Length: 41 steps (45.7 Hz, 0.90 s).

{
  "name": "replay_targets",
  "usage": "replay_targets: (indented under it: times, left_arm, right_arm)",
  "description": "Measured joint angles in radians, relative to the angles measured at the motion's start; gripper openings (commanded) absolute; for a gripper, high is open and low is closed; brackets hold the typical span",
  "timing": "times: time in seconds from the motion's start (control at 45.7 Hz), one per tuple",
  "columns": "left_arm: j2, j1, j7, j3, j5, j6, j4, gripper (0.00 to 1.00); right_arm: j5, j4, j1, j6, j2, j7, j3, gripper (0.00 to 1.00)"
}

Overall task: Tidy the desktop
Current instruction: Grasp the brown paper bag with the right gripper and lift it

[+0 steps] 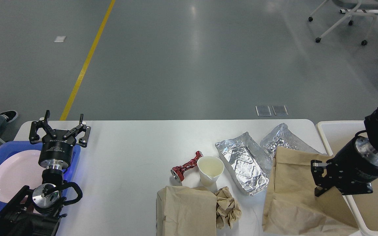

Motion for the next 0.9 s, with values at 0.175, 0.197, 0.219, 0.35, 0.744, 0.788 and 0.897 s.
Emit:
replay_targets:
  times: [0.175,0.197,0.219,0.35,0.744,0.788,0.897]
  left_arm:
    - [0.0,0.0,0.0,0.0,0.0,0.0,0.0,0.96]
    - [0.0,0.0,0.0,0.0,0.0,0.0,0.0,0.96]
    - [0.0,0.0,0.0,0.0,0.0,0.0,0.0,0.96]
    - [0.0,0.0,0.0,0.0,0.0,0.0,0.0,0.96]
    - [0.0,0.0,0.0,0.0,0.0,0.0,0.0,0.96]
    - [0.0,0.0,0.0,0.0,0.0,0.0,0.0,0.96]
    - [0.0,0.0,0.0,0.0,0.0,0.0,0.0,0.96]
  right_arm:
    - [0.015,0.0,0.226,0.11,0.014,-0.001,-0.066,0.0]
    - [0.017,0.0,0.252,0.121,0.02,-0.001,-0.074,0.0]
    - [0.023,0.0,0.281,0.133,0.03,-0.001,-0.084,0.0]
    - [0.074,0.0,0.393,0.175,0.104,-0.001,-0.137,0.0]
    - [0.114,-0.058,0.418,0.141,0.086,-0.005,-0.204,0.0]
    - [0.114,-0.103,0.363,0.106,0.05,-0.006,-0.225,0.0]
    - [0.114,-0.184,0.261,0.045,-0.009,-0.009,-0.242,0.0]
